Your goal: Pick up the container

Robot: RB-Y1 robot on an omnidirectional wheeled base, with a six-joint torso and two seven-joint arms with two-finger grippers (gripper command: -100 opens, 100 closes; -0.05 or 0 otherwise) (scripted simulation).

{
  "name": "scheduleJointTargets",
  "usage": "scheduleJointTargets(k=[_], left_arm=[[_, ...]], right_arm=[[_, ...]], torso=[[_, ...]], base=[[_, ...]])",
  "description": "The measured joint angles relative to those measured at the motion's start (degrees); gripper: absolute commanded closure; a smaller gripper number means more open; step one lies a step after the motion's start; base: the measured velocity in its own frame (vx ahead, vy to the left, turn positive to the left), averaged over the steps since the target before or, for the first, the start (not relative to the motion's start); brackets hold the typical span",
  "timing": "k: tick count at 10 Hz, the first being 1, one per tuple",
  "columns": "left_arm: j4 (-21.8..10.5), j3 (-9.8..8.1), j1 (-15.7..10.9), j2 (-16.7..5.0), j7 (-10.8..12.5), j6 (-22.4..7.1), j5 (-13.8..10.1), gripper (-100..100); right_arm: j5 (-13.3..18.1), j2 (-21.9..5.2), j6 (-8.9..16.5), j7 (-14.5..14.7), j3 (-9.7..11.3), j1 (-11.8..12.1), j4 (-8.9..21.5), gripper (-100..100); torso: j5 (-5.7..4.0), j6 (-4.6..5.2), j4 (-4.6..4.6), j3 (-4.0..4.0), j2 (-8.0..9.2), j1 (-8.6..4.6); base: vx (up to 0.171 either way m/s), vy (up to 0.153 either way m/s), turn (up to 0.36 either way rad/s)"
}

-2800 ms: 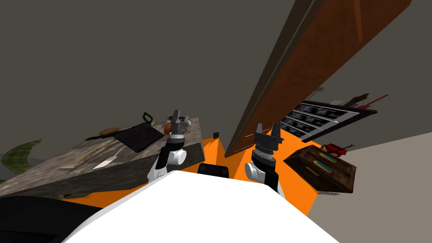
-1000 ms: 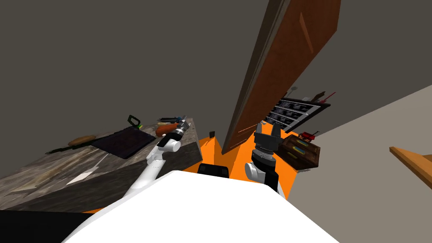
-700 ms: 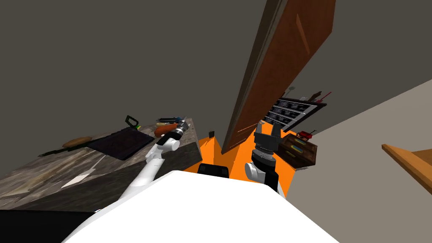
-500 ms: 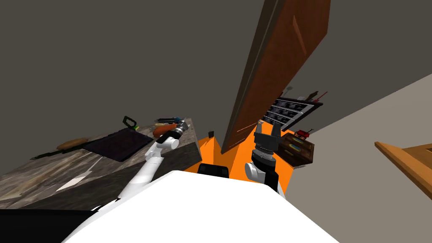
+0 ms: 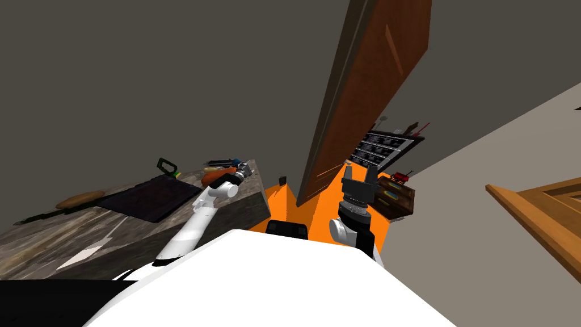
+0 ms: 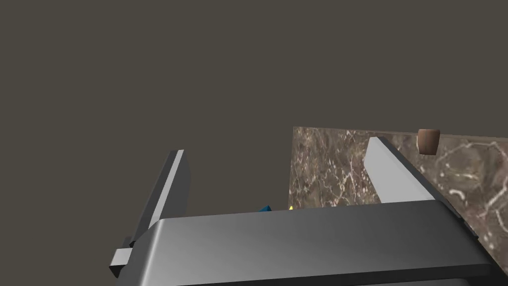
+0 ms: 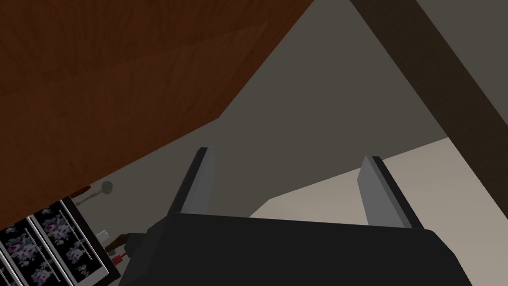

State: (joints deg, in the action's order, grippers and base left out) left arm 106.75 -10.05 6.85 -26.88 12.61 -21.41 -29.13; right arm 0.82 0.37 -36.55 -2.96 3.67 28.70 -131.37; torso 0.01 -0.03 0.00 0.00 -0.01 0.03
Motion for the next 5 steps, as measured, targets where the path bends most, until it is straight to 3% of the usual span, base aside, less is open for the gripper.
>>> scheduleJointTargets(k=[3, 5], left_arm=[[-4.0, -0.80, -2.1, -2.5, 1.9, -4.9, -2.5, -100], [-4.9, -1.09, -2.4, -3.3, 2.6, -7.4, -3.4, -100]], right_arm=[[0.0, 0.0, 0.0, 0.0, 0.0, 0.0, 0.0, 0], [0.0, 0.0, 0.0, 0.0, 0.0, 0.0, 0.0, 0]], torso=[[0.00, 0.02, 0.00, -0.01, -0.02, 0.01], [0.00, -0.01, 0.00, 0.00, 0.00, 0.00]], base=[[0.000, 0.005, -0.073], [0.001, 0.003, -0.039]])
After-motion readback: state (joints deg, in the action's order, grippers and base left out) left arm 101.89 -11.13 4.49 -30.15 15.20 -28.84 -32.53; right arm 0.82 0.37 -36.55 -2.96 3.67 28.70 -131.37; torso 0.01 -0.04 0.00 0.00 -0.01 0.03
